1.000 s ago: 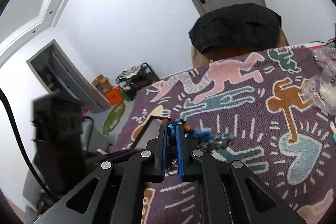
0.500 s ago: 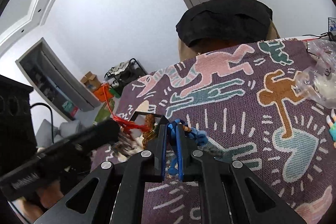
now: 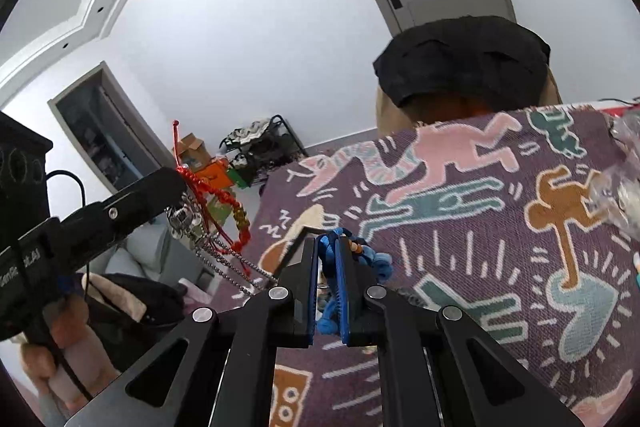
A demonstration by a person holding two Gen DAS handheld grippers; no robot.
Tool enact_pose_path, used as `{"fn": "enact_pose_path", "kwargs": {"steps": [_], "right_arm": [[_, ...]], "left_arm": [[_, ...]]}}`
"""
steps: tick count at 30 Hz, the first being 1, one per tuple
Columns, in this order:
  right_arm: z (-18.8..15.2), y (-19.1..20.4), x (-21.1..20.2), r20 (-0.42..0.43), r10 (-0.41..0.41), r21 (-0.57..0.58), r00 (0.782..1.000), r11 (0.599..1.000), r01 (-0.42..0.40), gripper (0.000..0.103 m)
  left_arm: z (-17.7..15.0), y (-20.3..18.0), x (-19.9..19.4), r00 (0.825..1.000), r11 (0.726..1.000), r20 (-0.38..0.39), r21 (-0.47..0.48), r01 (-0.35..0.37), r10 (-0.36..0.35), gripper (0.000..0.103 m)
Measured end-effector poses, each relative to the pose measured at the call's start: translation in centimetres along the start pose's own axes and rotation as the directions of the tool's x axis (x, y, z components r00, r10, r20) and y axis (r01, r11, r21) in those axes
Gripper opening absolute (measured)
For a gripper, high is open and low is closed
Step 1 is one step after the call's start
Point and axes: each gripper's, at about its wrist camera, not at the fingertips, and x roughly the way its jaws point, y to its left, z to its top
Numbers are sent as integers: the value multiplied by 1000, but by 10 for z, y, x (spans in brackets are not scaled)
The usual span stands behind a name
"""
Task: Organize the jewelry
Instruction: 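Carry the keychain into the box with the left gripper while the right drops the blue bracelet in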
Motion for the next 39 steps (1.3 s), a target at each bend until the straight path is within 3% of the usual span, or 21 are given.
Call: {"fn": "enact_pose_path", "kwargs": {"steps": [8, 18, 19, 20, 22, 23, 28, 31, 32, 33, 39], "right_arm": [[8, 29, 8, -1, 21, -39, 1000, 999, -21, 10], [10, 47, 45, -54, 9, -72, 998, 997, -13, 9], [10, 47, 49, -62, 12, -70, 998, 997, -16, 9], [10, 46, 54, -72, 18, -66, 997, 998, -23, 10], [8, 45, 64, -90, 25, -55, 996, 998, -30, 10], [7, 46, 68, -97, 28, -53, 995, 998, -34, 10], [1, 51, 93, -142, 64, -57, 988, 996, -73, 10], [-3, 52, 104, -178, 35, -73, 983, 996, -49, 21], [-4, 50, 105, -185, 35, -71, 982, 996, -49, 41], [-6, 48, 103, -180, 33, -68, 983, 997, -45, 54], [-14, 24, 84, -144, -33, -63, 989, 998, 24, 55]], "left_arm": [[-1, 36, -1, 996, 995, 11, -48, -84, 85, 10], [-26, 92, 45, 986, 975, -103, -164, -147, 131, 14], [-28, 97, 48, 982, 971, -129, -177, -159, 137, 22], [-29, 101, 50, 980, 968, -147, -189, -164, 137, 39], [-33, 107, 46, 981, 964, -135, -210, -163, 137, 61], [-34, 110, 42, 983, 962, -112, -216, -168, 146, 66], [-40, 128, 26, 980, 951, -93, -239, -194, 177, 67], [-42, 136, 23, 975, 945, -96, -245, -217, 199, 67], [-43, 136, 22, 975, 945, -97, -242, -220, 202, 67], [-44, 136, 23, 974, 945, -99, -240, -220, 202, 67], [-48, 120, 34, 975, 960, -118, -189, -208, 188, 67]]}}
